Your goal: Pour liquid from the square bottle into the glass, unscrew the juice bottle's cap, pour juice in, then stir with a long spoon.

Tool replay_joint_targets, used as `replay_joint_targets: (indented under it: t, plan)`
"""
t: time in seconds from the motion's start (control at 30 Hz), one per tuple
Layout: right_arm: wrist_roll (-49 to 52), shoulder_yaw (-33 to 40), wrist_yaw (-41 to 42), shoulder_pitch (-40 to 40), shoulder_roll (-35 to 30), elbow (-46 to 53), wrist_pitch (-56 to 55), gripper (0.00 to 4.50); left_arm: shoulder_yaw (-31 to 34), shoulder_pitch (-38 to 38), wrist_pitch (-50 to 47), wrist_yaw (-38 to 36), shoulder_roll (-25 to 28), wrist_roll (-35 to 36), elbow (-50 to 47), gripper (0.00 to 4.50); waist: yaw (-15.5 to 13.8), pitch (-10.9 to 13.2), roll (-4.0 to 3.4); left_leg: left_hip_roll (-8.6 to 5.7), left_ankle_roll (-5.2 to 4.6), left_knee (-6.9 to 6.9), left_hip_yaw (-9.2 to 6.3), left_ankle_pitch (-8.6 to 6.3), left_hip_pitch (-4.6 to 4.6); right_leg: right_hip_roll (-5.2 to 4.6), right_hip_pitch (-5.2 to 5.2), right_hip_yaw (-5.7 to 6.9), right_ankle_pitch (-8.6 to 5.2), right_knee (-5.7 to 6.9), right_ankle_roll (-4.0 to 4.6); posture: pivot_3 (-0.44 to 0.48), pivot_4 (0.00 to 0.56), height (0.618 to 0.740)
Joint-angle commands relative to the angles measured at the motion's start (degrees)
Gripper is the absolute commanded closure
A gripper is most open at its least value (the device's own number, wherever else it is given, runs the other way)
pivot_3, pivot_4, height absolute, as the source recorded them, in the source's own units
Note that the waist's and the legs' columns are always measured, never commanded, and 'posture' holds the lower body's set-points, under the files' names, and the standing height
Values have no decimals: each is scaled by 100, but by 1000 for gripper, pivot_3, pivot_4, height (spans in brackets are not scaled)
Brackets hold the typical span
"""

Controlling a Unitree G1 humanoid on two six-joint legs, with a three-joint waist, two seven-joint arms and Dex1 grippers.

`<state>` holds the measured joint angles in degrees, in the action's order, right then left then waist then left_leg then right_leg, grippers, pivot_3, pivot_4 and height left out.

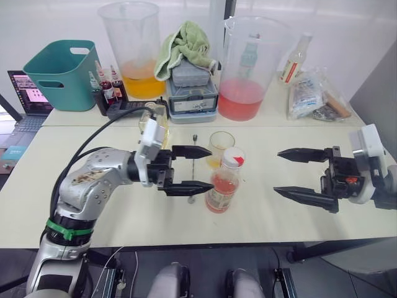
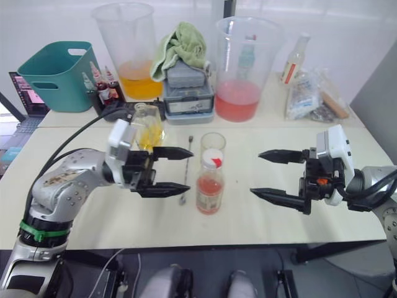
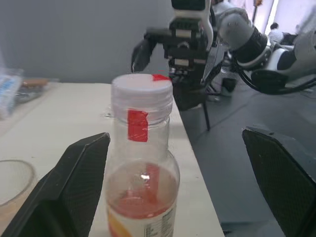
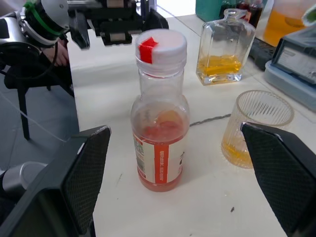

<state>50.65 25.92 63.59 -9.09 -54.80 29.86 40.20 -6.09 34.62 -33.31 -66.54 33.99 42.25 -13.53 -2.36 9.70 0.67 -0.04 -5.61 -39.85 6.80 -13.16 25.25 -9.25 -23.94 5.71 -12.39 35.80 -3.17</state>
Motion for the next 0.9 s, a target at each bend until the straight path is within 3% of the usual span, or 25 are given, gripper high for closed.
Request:
replay_joint_targets:
  t: [0.03, 0.27, 0.6, 0.9]
  plan:
    - [270, 489, -322, 183, -70, 448, 103, 25, -138, 360, -121, 58, -161, -149, 185, 0, 4, 0, 0, 0, 0, 0, -1, 0, 0, 1, 0, 0, 0, 2, 0, 0, 150, 739]
    - [429, 941, -846, 667, 8, 880, 132, 25, -450, 726, -286, 152, -571, -388, 453, 0, -28, 1, 2, -2, -7, -5, -3, -3, 0, -1, 5, -1, 0, -2, -1, 0, 150, 739]
    - [615, 879, -1279, 663, -49, 980, 70, 25, -779, 923, -149, 395, -931, -1054, 555, 0, -30, 1, 3, -2, -11, -6, -3, -5, 0, -1, 5, -4, 0, -2, -1, 0, 150, 739]
    - [1385, 194, -1987, -207, -16, 1040, 321, 0, -788, 870, -67, 343, -928, -1313, 553, 2822, 10, 1, 3, 0, -12, -6, -4, -5, 0, 1, 3, -6, 0, -1, -1, 0, 150, 739]
